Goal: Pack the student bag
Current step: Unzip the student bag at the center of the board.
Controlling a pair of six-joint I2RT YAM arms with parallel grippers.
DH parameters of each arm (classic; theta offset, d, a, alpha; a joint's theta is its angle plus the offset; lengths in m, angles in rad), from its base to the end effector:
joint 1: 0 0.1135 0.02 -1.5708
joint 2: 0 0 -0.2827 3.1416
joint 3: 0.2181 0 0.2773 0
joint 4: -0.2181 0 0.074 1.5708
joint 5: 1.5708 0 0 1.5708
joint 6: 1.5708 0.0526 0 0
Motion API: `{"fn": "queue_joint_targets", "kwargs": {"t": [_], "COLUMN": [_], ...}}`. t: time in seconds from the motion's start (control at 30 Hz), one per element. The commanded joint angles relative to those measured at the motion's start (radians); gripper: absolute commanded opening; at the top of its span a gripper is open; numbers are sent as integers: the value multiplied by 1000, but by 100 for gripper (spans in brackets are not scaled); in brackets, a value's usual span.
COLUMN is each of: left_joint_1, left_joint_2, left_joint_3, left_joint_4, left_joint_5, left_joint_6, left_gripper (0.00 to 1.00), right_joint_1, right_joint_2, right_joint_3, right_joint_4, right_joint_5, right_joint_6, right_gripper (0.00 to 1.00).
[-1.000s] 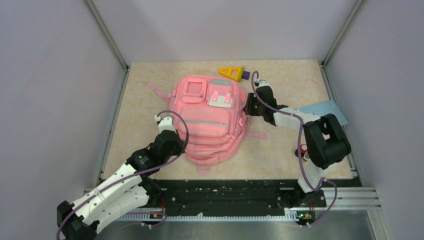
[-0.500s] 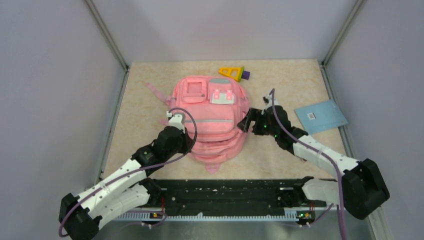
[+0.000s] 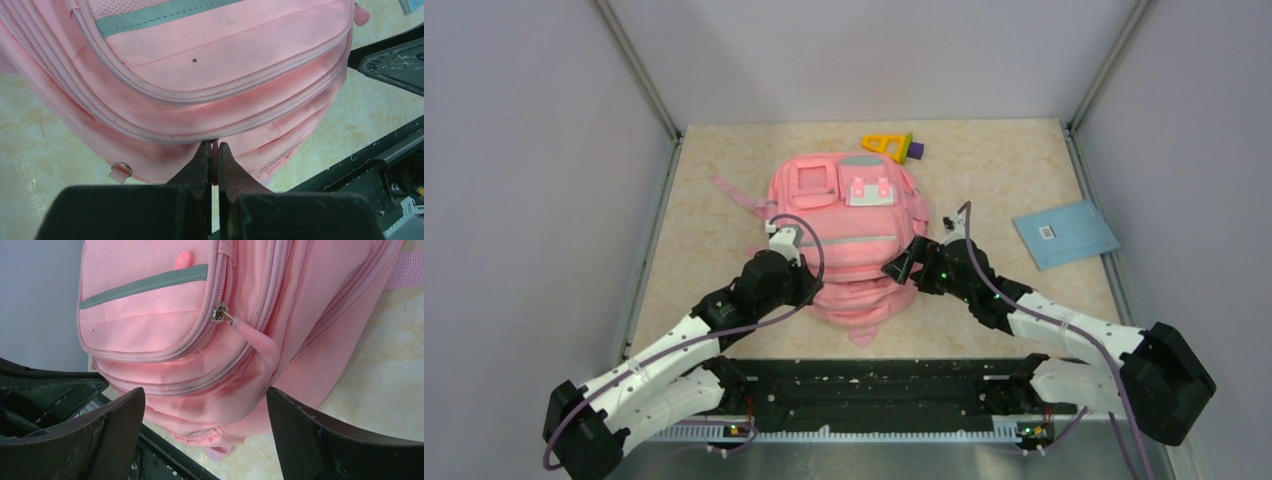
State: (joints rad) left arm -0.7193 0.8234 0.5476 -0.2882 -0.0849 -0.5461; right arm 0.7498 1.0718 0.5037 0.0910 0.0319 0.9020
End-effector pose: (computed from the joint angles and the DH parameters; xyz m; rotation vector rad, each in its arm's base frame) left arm 0.1621 -0.1360 0.2373 0.1392 2.1992 -0.6420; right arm 0.1897 0.1744 0.2085 0.1885 2.1911 0.9604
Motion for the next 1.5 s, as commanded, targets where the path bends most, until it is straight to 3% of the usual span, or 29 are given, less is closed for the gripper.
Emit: {"fn": "queue_joint_targets", "kwargs": {"t": [0.0,0.17,0.23,0.33,0.5,0.53,0.73,1.03,1.2,1.47], "left_joint_1": [4,4,4,4,6,8,107,348,459,513], "left_joint_2": [-4,-10,-16,-24,-43,-46,-58,42,138,323], "left_joint_3": [1,-5,-6,-5,12,18,48,92,73,130], "left_joint_4": [139,142,147,149,110,91,29,127,346,524], "left_joint_5": [23,27,30,30,-21,-46,-113,-102,46,-96], "left_joint_6": [6,11,17,28,52,53,70,173,182,234], "left_gripper": [0,0,0,0,0,0,0,0,0,0], "right_joint_1": [15,18,19,19,10,-2,-97,-223,-227,-227], "right_joint_2": [66,148,176,199,176,167,93,22,39,66], "right_joint_3": [18,52,54,55,84,91,105,142,149,184], "right_joint_4": [117,155,172,194,124,103,9,-136,-99,-115], "right_joint_5": [31,23,32,64,166,180,190,109,-3,-70], "right_joint_6": [37,29,26,18,-48,-62,-167,-275,-307,-342], "right_gripper": [88,83,76,52,2,0,0,0,0,0]}}
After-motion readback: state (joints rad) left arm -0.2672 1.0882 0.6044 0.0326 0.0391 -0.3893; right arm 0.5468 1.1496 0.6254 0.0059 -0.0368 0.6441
